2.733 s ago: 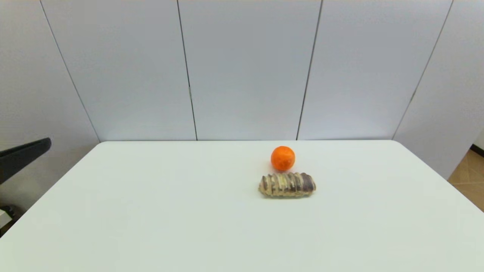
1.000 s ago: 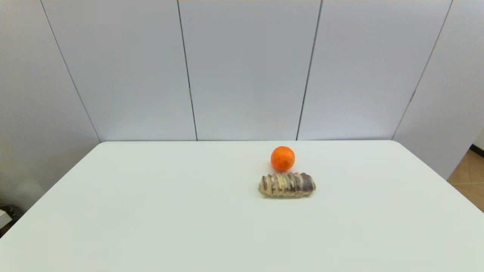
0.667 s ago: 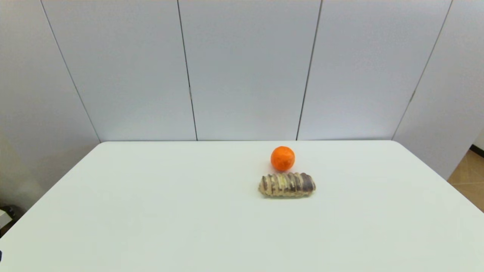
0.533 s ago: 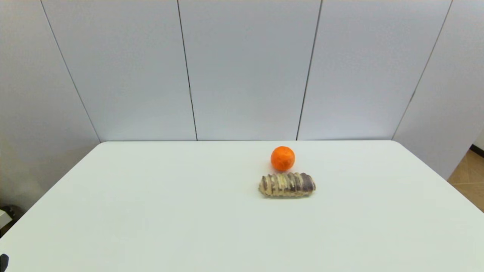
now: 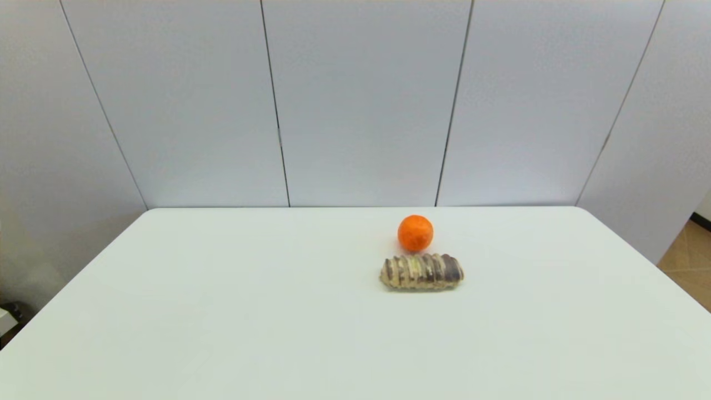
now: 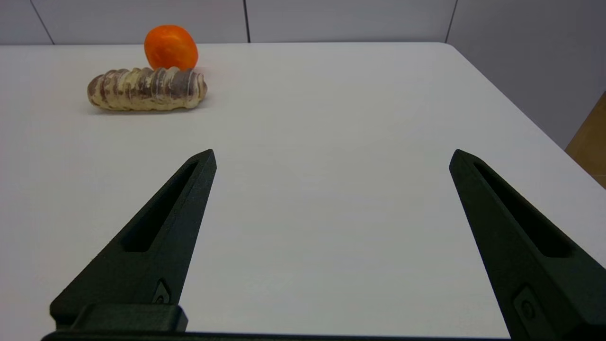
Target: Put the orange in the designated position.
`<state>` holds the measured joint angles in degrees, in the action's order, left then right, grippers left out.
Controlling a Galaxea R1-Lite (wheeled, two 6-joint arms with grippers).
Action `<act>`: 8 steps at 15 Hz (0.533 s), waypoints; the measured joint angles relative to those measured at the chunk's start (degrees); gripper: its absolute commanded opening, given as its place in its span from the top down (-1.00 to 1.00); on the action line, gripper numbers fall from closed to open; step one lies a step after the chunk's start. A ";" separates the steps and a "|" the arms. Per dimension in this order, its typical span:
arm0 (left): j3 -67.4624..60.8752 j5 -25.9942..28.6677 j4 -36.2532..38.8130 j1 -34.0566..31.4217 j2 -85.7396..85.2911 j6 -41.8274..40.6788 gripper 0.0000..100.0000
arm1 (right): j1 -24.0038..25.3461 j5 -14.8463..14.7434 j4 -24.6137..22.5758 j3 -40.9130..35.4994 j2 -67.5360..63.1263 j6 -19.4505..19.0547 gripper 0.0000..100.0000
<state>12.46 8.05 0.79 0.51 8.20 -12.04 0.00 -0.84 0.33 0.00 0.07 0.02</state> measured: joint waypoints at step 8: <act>-5.11 -0.02 0.05 -0.13 -3.72 0.06 -1.00 | 0.00 -0.04 0.00 0.00 0.00 -0.02 -1.00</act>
<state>7.35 8.02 0.84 0.38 4.49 -11.98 0.00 -0.88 0.33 0.00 0.07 0.00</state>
